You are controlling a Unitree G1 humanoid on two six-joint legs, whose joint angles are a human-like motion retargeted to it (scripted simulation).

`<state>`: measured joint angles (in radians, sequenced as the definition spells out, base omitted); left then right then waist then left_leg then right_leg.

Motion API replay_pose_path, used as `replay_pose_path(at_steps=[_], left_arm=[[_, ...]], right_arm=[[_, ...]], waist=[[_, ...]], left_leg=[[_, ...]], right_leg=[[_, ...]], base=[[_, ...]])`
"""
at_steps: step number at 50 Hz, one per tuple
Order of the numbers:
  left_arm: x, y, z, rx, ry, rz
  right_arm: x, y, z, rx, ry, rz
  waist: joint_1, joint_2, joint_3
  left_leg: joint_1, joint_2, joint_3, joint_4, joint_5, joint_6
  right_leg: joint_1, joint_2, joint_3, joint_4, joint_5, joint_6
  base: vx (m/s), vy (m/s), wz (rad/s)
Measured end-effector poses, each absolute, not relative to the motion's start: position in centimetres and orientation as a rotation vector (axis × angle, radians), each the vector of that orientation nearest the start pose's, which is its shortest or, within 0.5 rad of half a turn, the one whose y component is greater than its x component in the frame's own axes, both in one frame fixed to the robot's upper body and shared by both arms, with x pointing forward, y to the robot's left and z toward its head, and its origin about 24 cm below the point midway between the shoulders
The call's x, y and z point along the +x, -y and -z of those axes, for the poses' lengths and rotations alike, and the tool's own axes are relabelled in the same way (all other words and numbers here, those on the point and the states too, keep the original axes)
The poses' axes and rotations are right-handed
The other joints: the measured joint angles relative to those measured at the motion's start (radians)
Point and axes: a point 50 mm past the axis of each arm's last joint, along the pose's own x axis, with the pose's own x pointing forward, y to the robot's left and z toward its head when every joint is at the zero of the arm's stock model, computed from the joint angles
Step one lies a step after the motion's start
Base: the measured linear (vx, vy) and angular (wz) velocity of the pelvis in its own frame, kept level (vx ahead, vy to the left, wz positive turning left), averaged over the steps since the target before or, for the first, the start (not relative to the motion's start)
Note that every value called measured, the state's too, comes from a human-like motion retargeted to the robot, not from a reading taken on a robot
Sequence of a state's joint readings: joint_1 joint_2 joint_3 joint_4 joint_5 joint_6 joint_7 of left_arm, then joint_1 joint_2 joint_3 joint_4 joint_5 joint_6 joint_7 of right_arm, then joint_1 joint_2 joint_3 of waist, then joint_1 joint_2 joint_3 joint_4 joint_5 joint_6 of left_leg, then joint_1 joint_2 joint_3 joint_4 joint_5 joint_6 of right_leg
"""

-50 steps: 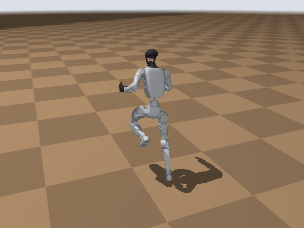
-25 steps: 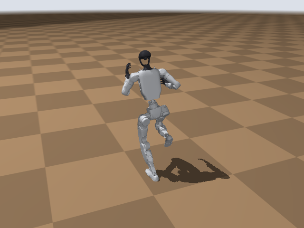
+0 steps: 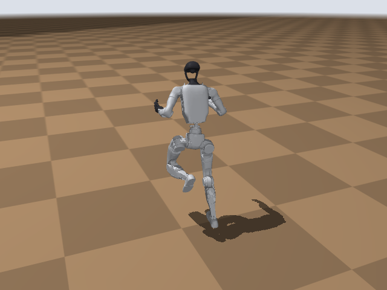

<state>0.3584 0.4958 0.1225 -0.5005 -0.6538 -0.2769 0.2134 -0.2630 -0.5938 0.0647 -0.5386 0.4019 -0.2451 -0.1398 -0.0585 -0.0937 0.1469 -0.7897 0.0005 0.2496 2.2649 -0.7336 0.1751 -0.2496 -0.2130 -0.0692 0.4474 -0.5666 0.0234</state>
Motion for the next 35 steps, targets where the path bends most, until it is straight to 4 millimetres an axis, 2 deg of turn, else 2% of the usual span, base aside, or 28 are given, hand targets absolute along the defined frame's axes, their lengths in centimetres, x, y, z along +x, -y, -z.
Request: replay_pose_path(at_steps=[2, 3, 6, 7, 8, 10, 12, 13, 15, 17, 18, 20, 22, 23, 25, 27, 28, 30, 32, 33, 35], left_arm=[[14.1, -25.7, -12.7, -0.067, 0.229, -0.146], [12.9, -26.0, -12.5, -0.023, 0.148, -0.104], [11.1, -26.1, -12.7, 0.066, -0.016, 0.045], [10.9, -26.1, -12.9, 0.086, -0.045, 0.088], [10.8, -26.1, -13.2, 0.101, -0.057, 0.118], [10.9, -25.7, -13.7, 0.108, -0.055, 0.155], [11.3, -25.1, -13.7, 0.100, -0.021, 0.179], [11.8, -24.8, -13.8, 0.098, 0.007, 0.186], [13.1, -24.2, -14.3, 0.105, 0.086, 0.190], [14.8, -23.3, -14.7, 0.124, 0.187, 0.203], [16.1, -22.7, -14.8, 0.111, 0.245, 0.203], [19.8, -20.9, -15.3, 0.058, 0.382, 0.193], [23.6, -18.4, -18.2, 0.031, 0.569, 0.187], [25.2, -16.7, -20.6, 0.007, 0.688, 0.193], [26.1, -14.0, -26.2, -0.066, 0.947, 0.211], [24.9, -12.9, -31.0, -0.107, 1.180, 0.211], [24.1, -12.7, -32.9, -0.111, 1.271, 0.211], [22.8, -12.4, -35.0, -0.086, 1.389, 0.236], [22.2, -12.3, -35.7, -0.017, 1.431, 0.269], [22.0, -12.2, -35.7, 0.021, 1.438, 0.282], [21.8, -12.1, -35.6, 0.060, 1.434, 0.313]], right_arm=[[20.6, 15.3, -28.5, -0.004, 1.174, -0.261], [19.5, 15.0, -29.7, 0.017, 1.258, -0.265], [17.5, 14.1, -31.0, -0.013, 1.379, -0.321], [17.2, 13.7, -31.0, -0.038, 1.386, -0.348], [17.1, 13.3, -30.9, -0.062, 1.377, -0.380], [17.3, 12.6, -30.2, -0.088, 1.337, -0.442], [17.9, 12.2, -29.1, -0.089, 1.265, -0.479], [18.2, 12.2, -28.3, -0.085, 1.222, -0.483], [18.8, 12.2, -26.8, -0.065, 1.133, -0.481], [19.1, 12.4, -25.2, -0.050, 1.047, -0.478], [19.4, 12.6, -24.2, -0.050, 1.003, -0.466], [20.7, 13.6, -21.5, -0.052, 0.871, -0.381], [21.4, 15.5, -17.1, -0.014, 0.657, -0.252], [21.0, 16.8, -15.3, 0.008, 0.568, -0.199], [18.8, 19.1, -13.5, -0.003, 0.463, -0.157], [16.4, 21.2, -13.6, -0.080, 0.388, -0.183], [15.5, 22.1, -13.6, -0.109, 0.335, -0.201], [14.2, 23.5, -13.2, -0.145, 0.214, -0.227], [13.2, 24.6, -12.8, -0.184, 0.115, -0.252], [12.7, 24.9, -12.8, -0.201, 0.075, -0.262], [12.0, 25.3, -12.6, -0.214, 0.019, -0.271]], waist=[[0.182, -0.071, -0.050], [0.273, -0.103, -0.068], [0.462, -0.158, -0.095], [0.495, -0.157, -0.100], [0.506, -0.145, -0.106], [0.490, -0.099, -0.116], [0.449, -0.058, -0.122], [0.432, -0.042, -0.119], [0.413, 0.017, -0.101], [0.389, 0.072, -0.081], [0.364, 0.074, -0.069], [0.272, 0.014, -0.027], [0.160, -0.008, 0.012], [0.116, 0.012, 0.018], [0.015, 0.065, 0.004], [-0.123, 0.128, -0.036], [-0.195, 0.160, -0.054], [-0.316, 0.215, -0.083], [-0.396, 0.257, -0.102], [-0.420, 0.267, -0.109], [-0.431, 0.256, -0.121]], left_leg=[[-0.148, 0.052, 0.068, -0.030, 0.001, 0.022], [-0.193, 0.077, 0.092, -0.081, 0.003, 0.029], [-0.207, 0.148, 0.131, -0.335, 0.020, 0.045], [-0.182, 0.163, 0.131, -0.446, 0.029, 0.046], [-0.142, 0.171, 0.123, -0.573, 0.040, 0.042], [-0.019, 0.170, 0.096, -0.879, 0.062, 0.016], [0.173, 0.156, 0.091, -1.297, 0.082, -0.026], [0.291, 0.146, 0.102, -1.547, 0.095, -0.057], [0.524, 0.154, 0.124, -2.021, 0.180, -0.164], [0.636, 0.186, 0.089, -2.206, 0.323, -0.212], [0.647, 0.180, 0.048, -2.208, 0.365, -0.180], [0.562, 0.105, -0.050, -1.989, 0.267, -0.028], [0.456, 0.077, -0.118, -1.682, 0.096, 0.007], [0.433, 0.092, -0.141, -1.606, 0.051, -0.017], [0.467, 0.119, -0.171, -1.605, 0.032, -0.064], [0.555, 0.138, -0.202, -1.731, 0.103, -0.100], [0.606, 0.149, -0.221, -1.808, 0.167, -0.118], [0.706, 0.185, -0.252, -1.954, 0.347, -0.167], [0.804, 0.226, -0.260, -2.079, 0.569, -0.228], [0.849, 0.239, -0.254, -2.120, 0.656, -0.250], [0.924, 0.233, -0.224, -2.118, 0.710, -0.242]], right_leg=[[0.069, -0.030, 0.040, -0.129, 0.140, 0.010], [0.111, -0.051, 0.053, -0.192, 0.242, 0.028], [0.250, -0.099, 0.032, -0.340, 0.565, 0.109], [0.299, -0.100, 0.014, -0.365, 0.633, 0.118], [0.347, -0.089, -0.004, -0.367, 0.657, 0.106], [0.428, -0.045, -0.012, -0.292, 0.618, 0.064], [0.438, 0.004, 0.012, -0.053, 0.510, 0.058], [0.417, 0.022, 0.021, 0.119, 0.444, 0.064], [0.358, 0.064, 0.030, 0.507, 0.299, 0.042], [0.268, 0.103, 0.048, 0.902, 0.160, -0.027], [0.204, 0.116, 0.065, 1.092, 0.097, -0.053], [0.059, 0.126, 0.104, 1.435, -0.030, -0.045], [-0.079, 0.175, 0.089, 1.670, -0.129, -0.014], [-0.165, 0.206, 0.058, 1.744, -0.153, -0.017], [-0.323, 0.221, -0.014, 1.801, -0.176, -0.047], [-0.438, 0.168, -0.099, 1.727, -0.181, -0.081], [-0.475, 0.129, -0.143, 1.655, -0.183, -0.098], [-0.509, 0.066, -0.225, 1.461, -0.178, -0.127], [-0.491, 0.068, -0.270, 1.189, -0.137, -0.115], [-0.469, 0.086, -0.270, 1.032, -0.104, -0.092], [-0.392, 0.107, -0.242, 0.685, -0.031, -0.027]], base=[[1.33, 0.11, -1.28], [1.38, 0.21, -1.22], [1.42, 0.33, -0.82], [1.44, 0.42, -0.21], [1.45, 0.44, 0.04], [1.46, 0.45, 0.35], [1.48, 0.43, 0.45], [1.47, 0.43, 0.23], [1.43, 0.44, -0.13], [1.32, 0.40, -0.16], [1.20, 0.32, 0.50], [1.09, 0.23, 1.44], [1.05, 0.15, 1.87], [1.11, 0.09, 1.41], [1.20, 0.04, 1.03], [1.28, -0.05, 1.11], [1.31, -0.15, 1.20], [1.33, -0.27, 1.12], [1.34, -0.40, 0.85], [1.35, -0.45, 0.58], [1.36, -0.46, 0.24]])
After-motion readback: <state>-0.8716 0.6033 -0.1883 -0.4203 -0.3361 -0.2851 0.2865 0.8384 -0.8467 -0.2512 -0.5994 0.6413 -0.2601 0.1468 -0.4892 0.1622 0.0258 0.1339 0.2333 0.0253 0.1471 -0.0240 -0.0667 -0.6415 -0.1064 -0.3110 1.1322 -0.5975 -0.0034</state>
